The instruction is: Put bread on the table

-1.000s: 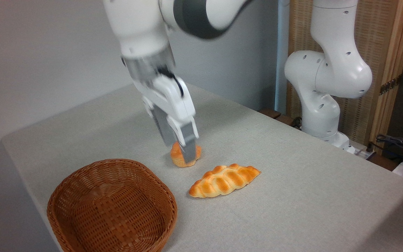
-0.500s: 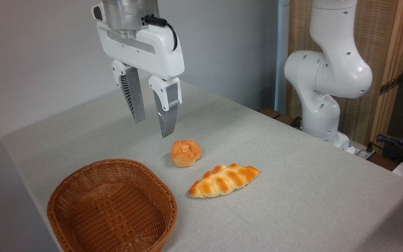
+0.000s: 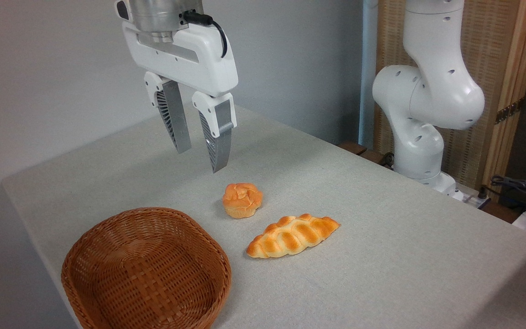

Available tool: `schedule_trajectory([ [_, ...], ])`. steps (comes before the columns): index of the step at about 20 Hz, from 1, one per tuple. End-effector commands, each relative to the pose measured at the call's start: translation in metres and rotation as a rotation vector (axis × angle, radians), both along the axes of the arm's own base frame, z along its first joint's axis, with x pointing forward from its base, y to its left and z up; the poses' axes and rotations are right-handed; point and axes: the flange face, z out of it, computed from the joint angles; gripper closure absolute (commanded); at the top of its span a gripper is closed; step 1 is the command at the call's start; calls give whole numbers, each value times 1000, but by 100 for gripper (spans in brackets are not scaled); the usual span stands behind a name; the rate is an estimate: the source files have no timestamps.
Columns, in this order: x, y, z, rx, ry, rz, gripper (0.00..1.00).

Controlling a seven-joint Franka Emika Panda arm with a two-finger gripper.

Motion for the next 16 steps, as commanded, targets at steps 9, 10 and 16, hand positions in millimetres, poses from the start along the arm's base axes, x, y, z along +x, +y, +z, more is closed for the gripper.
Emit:
schedule_trajectory([
  [9, 5, 5, -13, -1, -5, -23, 0],
  [10, 5, 7, -13, 19, -9, -23, 0],
  [16, 3, 7, -19, 53, 3, -31, 0],
])
